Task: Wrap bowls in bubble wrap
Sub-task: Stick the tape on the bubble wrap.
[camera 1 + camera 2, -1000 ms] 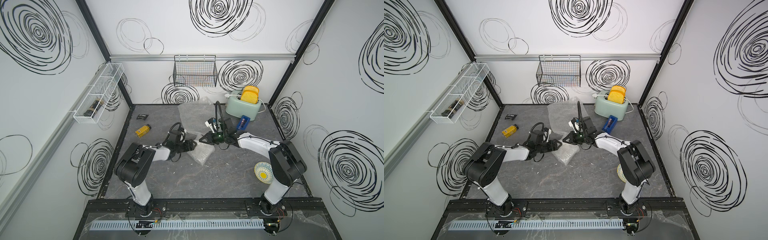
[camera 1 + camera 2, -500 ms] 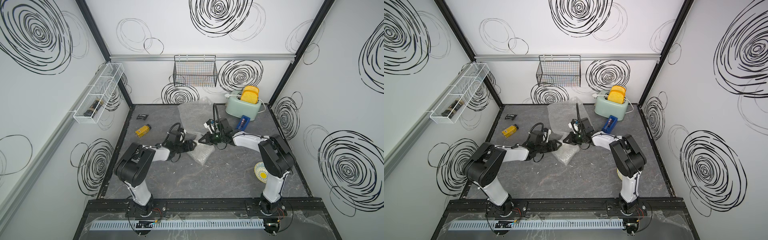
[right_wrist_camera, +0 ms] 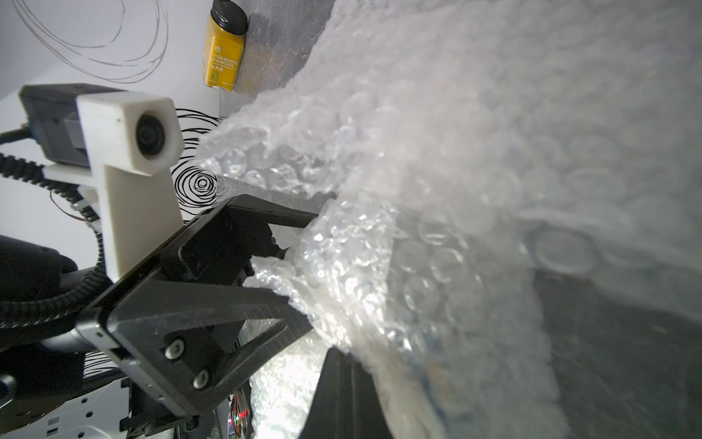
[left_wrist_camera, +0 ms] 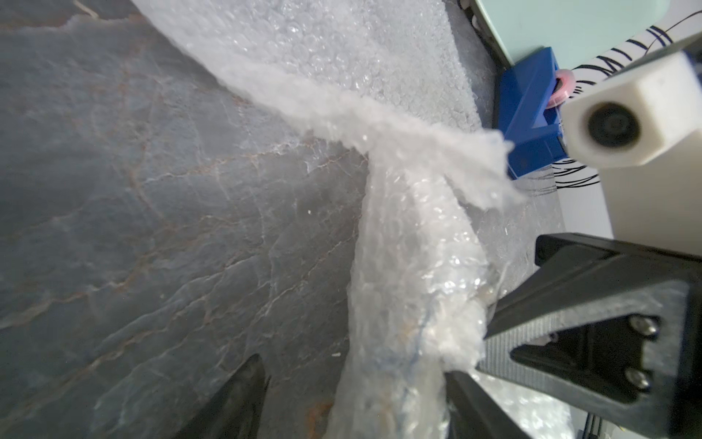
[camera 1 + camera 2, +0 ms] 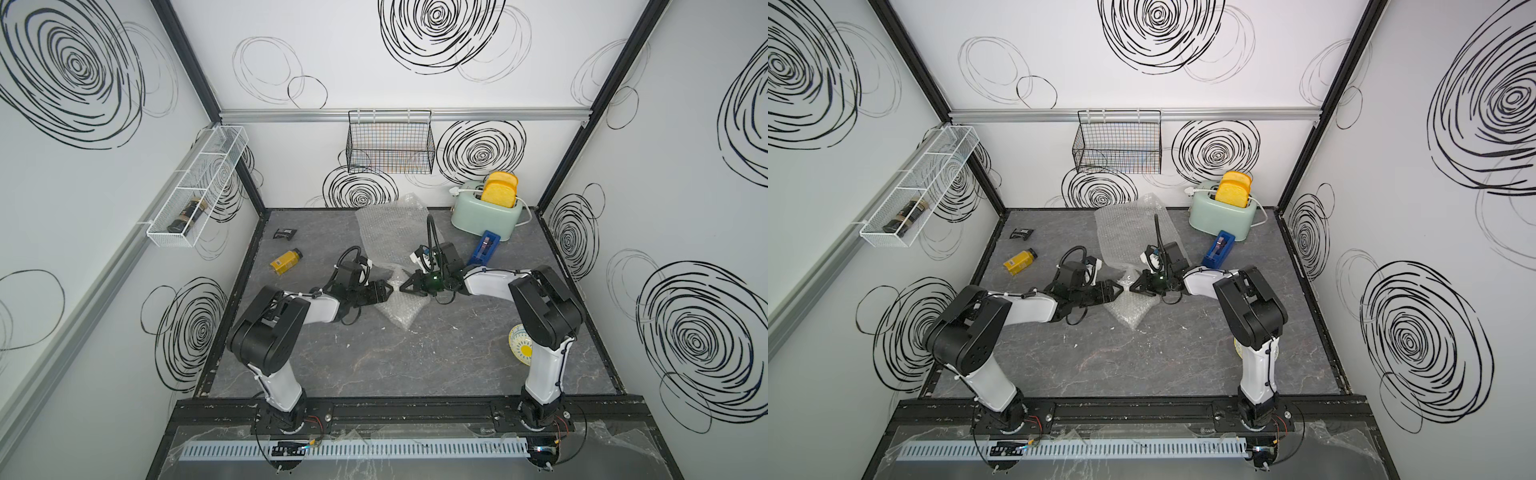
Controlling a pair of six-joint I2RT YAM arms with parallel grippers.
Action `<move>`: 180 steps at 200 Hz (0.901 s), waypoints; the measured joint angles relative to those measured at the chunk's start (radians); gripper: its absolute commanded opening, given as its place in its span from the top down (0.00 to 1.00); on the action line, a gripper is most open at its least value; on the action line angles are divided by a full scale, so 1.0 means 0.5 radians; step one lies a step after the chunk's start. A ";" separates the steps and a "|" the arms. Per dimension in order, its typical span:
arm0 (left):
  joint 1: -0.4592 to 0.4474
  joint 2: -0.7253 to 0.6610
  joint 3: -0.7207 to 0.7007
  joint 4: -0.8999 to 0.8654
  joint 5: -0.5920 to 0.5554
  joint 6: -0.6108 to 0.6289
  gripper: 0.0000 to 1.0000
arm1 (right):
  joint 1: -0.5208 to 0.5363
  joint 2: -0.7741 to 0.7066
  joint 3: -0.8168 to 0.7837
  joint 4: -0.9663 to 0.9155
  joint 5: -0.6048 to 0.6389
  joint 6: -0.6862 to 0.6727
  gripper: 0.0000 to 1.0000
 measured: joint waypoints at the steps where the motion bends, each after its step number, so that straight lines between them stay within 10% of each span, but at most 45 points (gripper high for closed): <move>1: 0.000 -0.002 -0.002 0.000 0.000 0.000 0.26 | 0.000 0.000 0.000 0.000 -0.001 0.000 1.00; 94: 0.064 -0.187 -0.067 0.072 0.074 0.030 0.00 | -0.007 0.018 0.000 0.014 -0.021 0.000 1.00; 180: 0.038 -0.069 -0.014 0.168 0.228 0.301 0.04 | -0.014 0.019 0.000 0.013 -0.029 -0.002 1.00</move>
